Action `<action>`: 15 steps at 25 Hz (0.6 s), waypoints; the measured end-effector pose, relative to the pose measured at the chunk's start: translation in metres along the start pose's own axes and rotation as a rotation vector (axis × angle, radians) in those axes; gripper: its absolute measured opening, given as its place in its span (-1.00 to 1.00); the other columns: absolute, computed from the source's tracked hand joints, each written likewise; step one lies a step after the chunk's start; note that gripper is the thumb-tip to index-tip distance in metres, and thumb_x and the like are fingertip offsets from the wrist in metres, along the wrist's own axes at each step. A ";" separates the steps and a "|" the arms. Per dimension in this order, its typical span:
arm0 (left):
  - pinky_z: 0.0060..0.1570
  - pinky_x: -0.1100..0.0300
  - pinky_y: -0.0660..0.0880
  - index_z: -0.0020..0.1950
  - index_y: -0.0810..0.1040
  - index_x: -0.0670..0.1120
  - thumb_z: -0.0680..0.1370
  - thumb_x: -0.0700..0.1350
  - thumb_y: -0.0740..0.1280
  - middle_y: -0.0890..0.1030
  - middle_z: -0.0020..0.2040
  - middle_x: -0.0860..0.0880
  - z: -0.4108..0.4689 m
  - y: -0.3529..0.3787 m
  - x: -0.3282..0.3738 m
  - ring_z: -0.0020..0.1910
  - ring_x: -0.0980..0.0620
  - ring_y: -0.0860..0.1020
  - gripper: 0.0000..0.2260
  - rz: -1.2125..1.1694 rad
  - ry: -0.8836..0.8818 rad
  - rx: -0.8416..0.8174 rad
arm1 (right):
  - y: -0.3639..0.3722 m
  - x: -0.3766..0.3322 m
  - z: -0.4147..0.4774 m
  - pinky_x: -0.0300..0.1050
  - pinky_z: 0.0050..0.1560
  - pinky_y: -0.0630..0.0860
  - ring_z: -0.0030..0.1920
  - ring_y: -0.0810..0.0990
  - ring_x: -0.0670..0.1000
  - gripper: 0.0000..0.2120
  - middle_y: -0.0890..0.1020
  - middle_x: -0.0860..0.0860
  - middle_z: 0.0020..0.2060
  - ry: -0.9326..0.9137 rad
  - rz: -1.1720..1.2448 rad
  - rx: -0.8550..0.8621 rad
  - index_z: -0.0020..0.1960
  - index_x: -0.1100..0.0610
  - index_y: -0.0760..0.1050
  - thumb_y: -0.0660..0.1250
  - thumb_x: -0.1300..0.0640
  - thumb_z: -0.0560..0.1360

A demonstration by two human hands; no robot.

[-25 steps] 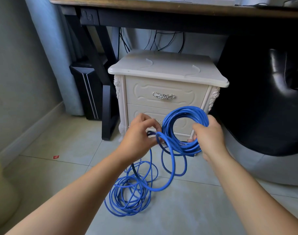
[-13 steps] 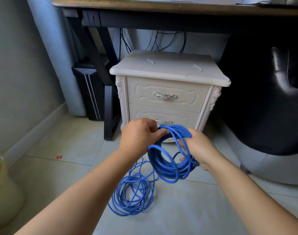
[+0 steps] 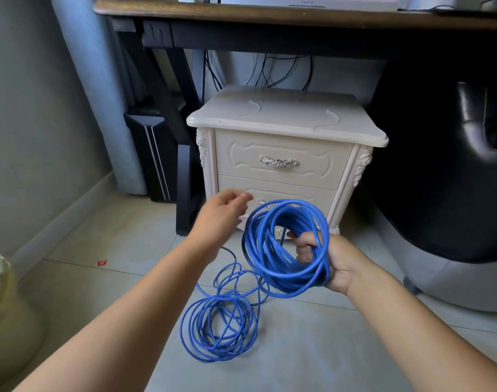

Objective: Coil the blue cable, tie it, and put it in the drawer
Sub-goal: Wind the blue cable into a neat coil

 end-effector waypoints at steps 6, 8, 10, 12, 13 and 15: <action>0.18 0.20 0.54 0.26 0.53 0.00 0.37 -0.22 0.39 0.65 0.18 0.02 -0.024 0.006 -0.018 0.15 0.13 0.61 -0.54 0.398 -0.022 -0.725 | -0.002 -0.008 0.001 -0.14 -0.53 0.54 -0.47 0.48 0.09 -0.89 0.46 0.07 -0.44 -0.046 0.136 0.127 -0.16 0.16 0.49 0.26 0.30 0.52; 0.23 0.22 0.49 0.33 0.45 -0.02 0.37 -0.25 0.43 0.63 0.22 0.06 -0.033 0.018 -0.013 0.24 0.15 0.55 -0.46 0.064 -0.008 -0.751 | -0.001 -0.007 0.003 -0.04 -0.46 0.60 -0.33 0.49 0.17 -0.88 0.46 0.14 -0.32 -0.070 0.167 0.180 -0.16 0.16 0.50 0.25 0.28 0.52; 0.12 0.27 0.52 0.27 0.46 0.00 0.39 -0.13 0.54 0.68 0.09 0.11 -0.037 0.030 -0.007 0.14 0.18 0.61 -0.51 -0.057 0.018 -0.589 | 0.004 -0.007 0.003 -0.06 -0.48 0.59 -0.36 0.46 0.16 -0.90 0.42 0.14 -0.33 -0.120 0.214 0.178 -0.07 0.24 0.51 0.22 0.30 0.53; 0.04 0.20 0.56 0.15 0.52 0.06 0.29 0.15 0.58 0.71 -0.05 0.10 -0.038 0.039 -0.005 0.00 0.14 0.66 -0.49 -0.010 0.061 -0.335 | 0.009 -0.007 -0.002 -0.07 -0.50 0.57 -0.44 0.57 0.17 -0.85 0.54 0.16 -0.40 -0.154 0.253 0.155 0.05 0.26 0.52 0.20 0.32 0.54; 0.04 0.11 0.58 0.13 0.56 0.05 0.24 0.23 0.56 0.72 -0.07 0.06 -0.037 0.043 -0.004 -0.03 0.07 0.68 -0.46 0.014 0.077 -0.254 | 0.010 -0.006 -0.003 -0.05 -0.50 0.58 -0.46 0.61 0.18 -0.87 0.59 0.18 -0.40 -0.182 0.261 0.147 0.02 0.22 0.51 0.20 0.32 0.54; 0.01 0.02 0.60 0.08 0.63 -0.10 0.34 0.11 0.54 0.72 -0.10 -0.11 -0.039 0.050 -0.005 -0.07 -0.09 0.70 -0.58 -0.064 0.093 -0.282 | 0.011 -0.001 0.000 0.11 -0.34 0.65 -0.33 0.65 0.21 -0.83 0.63 0.24 -0.26 -0.262 0.213 0.124 0.07 0.23 0.51 0.21 0.32 0.51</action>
Point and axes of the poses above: each hand's wrist, its own z-axis towards the middle knuckle, its own y-axis out of the palm, x = y × z, the point moved 2 cm from there along z, towards the middle knuckle
